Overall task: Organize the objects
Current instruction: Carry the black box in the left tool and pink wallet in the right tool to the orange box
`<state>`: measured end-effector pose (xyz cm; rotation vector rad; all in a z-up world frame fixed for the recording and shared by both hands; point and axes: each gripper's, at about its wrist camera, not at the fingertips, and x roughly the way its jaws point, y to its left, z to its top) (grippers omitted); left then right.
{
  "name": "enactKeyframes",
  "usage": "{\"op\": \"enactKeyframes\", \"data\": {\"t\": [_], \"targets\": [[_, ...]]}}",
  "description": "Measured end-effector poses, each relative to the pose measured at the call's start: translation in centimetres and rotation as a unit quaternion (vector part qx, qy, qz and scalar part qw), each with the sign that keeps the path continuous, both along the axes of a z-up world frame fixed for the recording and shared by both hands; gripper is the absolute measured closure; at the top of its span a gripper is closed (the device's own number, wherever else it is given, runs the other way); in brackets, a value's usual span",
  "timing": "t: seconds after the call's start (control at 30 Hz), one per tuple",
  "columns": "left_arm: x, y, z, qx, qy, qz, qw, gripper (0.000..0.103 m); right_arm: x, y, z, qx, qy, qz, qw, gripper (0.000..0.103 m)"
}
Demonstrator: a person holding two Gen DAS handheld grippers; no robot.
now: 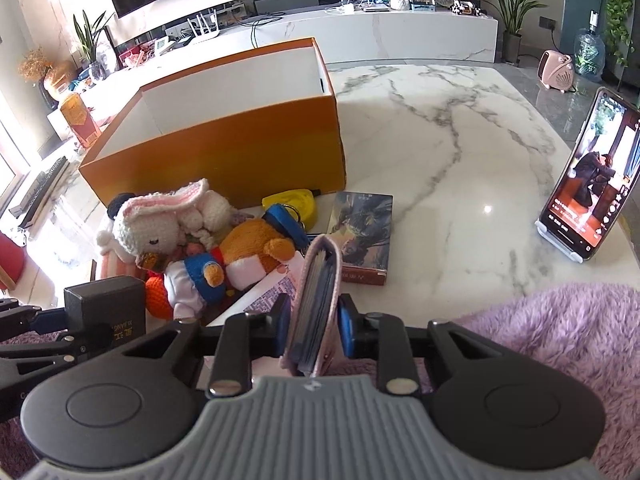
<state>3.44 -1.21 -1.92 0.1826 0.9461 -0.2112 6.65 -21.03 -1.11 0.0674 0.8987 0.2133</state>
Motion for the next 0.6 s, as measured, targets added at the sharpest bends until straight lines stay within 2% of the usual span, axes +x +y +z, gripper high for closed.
{"op": "enactKeyframes", "data": {"t": [0.17, 0.33, 0.6], "targets": [[-0.5, 0.5, 2.3, -0.030, -0.025, 0.000, 0.9993, 0.065, -0.2, 0.0, 1.0, 0.008, -0.009, 0.006, 1.000, 0.084], [0.3, 1.1, 5.1, -0.065, -0.047, -0.002, 0.9968, 0.065, 0.0, 0.9, 3.1, 0.002, -0.038, 0.029, 0.999, 0.084], [3.4, 1.4, 8.7, -0.072, -0.086, -0.030, 0.9932, 0.065, 2.4, 2.5, 7.2, 0.018, -0.086, 0.078, 0.993, 0.085]]}}
